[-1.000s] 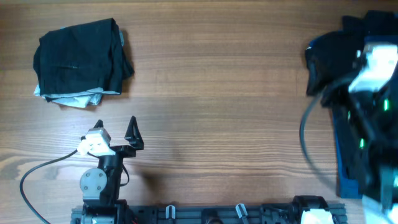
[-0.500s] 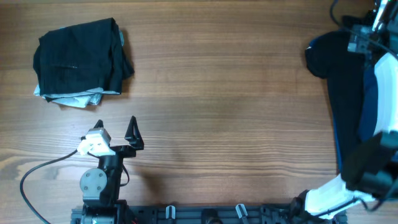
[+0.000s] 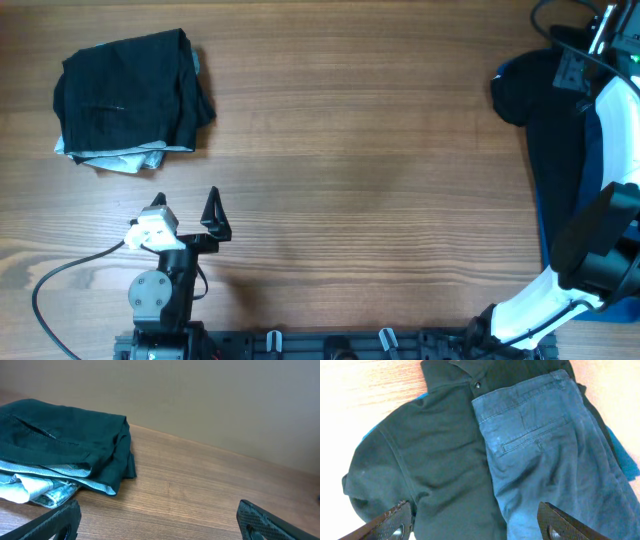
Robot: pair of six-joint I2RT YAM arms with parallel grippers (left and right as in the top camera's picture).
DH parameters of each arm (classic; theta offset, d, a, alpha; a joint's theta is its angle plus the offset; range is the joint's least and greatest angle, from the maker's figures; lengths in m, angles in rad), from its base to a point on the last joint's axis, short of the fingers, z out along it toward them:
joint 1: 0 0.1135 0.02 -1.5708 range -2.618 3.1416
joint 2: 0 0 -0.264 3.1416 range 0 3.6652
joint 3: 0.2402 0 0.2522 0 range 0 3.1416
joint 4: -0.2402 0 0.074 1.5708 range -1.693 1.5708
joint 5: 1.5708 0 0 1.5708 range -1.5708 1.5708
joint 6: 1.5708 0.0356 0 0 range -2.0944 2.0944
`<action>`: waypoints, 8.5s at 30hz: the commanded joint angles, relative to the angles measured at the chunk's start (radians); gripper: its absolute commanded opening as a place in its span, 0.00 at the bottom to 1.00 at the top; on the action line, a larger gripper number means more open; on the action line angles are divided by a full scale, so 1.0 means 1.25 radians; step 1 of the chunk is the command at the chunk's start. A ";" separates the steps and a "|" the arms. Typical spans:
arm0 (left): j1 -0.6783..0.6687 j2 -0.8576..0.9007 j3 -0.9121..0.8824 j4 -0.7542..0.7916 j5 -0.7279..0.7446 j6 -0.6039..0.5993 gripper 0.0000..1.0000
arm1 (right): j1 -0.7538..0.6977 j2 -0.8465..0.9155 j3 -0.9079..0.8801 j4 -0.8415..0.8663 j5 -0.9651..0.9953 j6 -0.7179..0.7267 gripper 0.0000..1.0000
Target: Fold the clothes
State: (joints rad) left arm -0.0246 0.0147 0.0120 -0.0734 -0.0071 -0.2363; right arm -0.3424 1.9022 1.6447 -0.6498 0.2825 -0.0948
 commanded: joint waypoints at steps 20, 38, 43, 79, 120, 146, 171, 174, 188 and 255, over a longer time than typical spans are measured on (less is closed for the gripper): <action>-0.003 -0.005 -0.005 0.002 -0.008 0.019 1.00 | 0.034 0.137 0.012 0.041 0.003 0.078 1.00; -0.003 -0.005 -0.005 0.002 -0.008 0.019 1.00 | 0.080 0.151 0.013 0.106 0.088 0.084 0.96; -0.003 -0.005 -0.005 0.002 -0.008 0.019 1.00 | 0.057 0.151 0.013 0.150 0.157 0.079 0.92; -0.003 -0.005 -0.005 0.002 -0.008 0.019 1.00 | -0.077 0.413 0.013 0.409 0.220 -0.052 0.90; -0.003 -0.005 -0.005 0.002 -0.008 0.019 1.00 | -0.091 0.320 0.014 0.405 0.167 0.022 0.15; -0.003 -0.005 -0.005 0.002 -0.008 0.019 1.00 | 0.335 0.046 0.014 0.133 0.023 0.105 0.05; -0.003 -0.005 -0.005 0.002 -0.008 0.019 1.00 | 0.563 -0.057 0.016 -0.046 -0.133 0.270 0.91; -0.003 -0.005 -0.005 0.002 -0.008 0.019 1.00 | 0.471 -0.049 0.013 -0.113 -0.226 0.263 0.88; -0.003 -0.005 -0.005 0.002 -0.008 0.019 1.00 | 0.215 0.134 0.013 0.060 -0.394 0.110 0.82; -0.003 -0.005 -0.005 0.002 -0.008 0.019 1.00 | 0.415 0.056 0.014 -0.568 -0.808 -0.135 0.04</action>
State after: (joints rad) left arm -0.0246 0.0147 0.0120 -0.0734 -0.0071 -0.2363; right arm 0.1127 1.9942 1.6592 -1.3167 -0.7074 -0.2394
